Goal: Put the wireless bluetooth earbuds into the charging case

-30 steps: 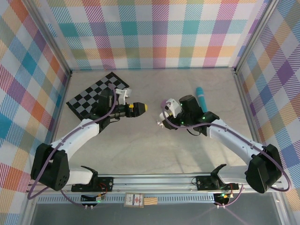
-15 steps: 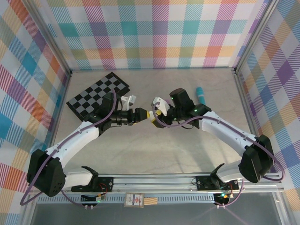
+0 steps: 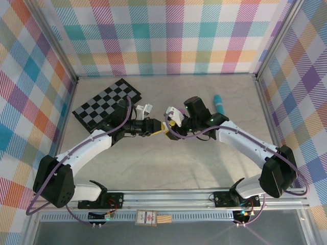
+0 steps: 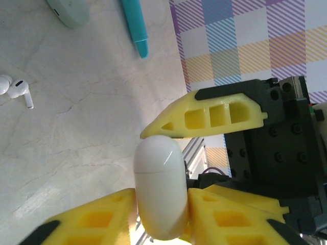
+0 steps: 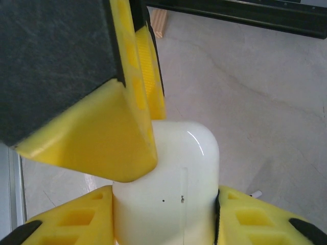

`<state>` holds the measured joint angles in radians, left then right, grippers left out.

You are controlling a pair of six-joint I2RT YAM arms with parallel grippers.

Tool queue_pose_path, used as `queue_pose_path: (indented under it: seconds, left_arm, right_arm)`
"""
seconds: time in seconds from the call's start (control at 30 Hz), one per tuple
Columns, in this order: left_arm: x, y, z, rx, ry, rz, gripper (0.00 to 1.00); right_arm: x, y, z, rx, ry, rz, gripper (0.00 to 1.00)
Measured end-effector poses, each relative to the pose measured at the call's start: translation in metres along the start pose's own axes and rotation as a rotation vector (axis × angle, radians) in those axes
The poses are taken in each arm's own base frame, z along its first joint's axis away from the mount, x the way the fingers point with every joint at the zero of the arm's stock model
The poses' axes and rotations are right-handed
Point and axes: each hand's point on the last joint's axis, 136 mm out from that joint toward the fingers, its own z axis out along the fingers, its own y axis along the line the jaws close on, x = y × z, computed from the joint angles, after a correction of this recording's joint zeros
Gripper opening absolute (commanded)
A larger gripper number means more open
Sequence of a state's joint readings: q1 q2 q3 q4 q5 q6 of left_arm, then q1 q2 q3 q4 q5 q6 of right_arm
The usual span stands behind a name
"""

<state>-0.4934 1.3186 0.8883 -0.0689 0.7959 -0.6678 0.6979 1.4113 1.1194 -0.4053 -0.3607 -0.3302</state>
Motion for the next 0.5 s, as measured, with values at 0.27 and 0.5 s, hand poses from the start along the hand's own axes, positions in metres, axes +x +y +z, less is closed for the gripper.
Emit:
queue_pose_path:
  seconds: [0.27, 0.5]
  left_arm:
    - [-0.003, -0.004, 0.0, 0.013, -0.01, 0.014, 0.11]
    - [-0.005, -0.024, -0.01, 0.099, -0.091, 0.257, 0.11]
  right_arm:
    - [-0.001, -0.003, -0.001, 0.019, -0.004, 0.011, 0.66]
    - [-0.016, 0.006, -0.034, -0.068, -0.177, 0.107, 0.76]
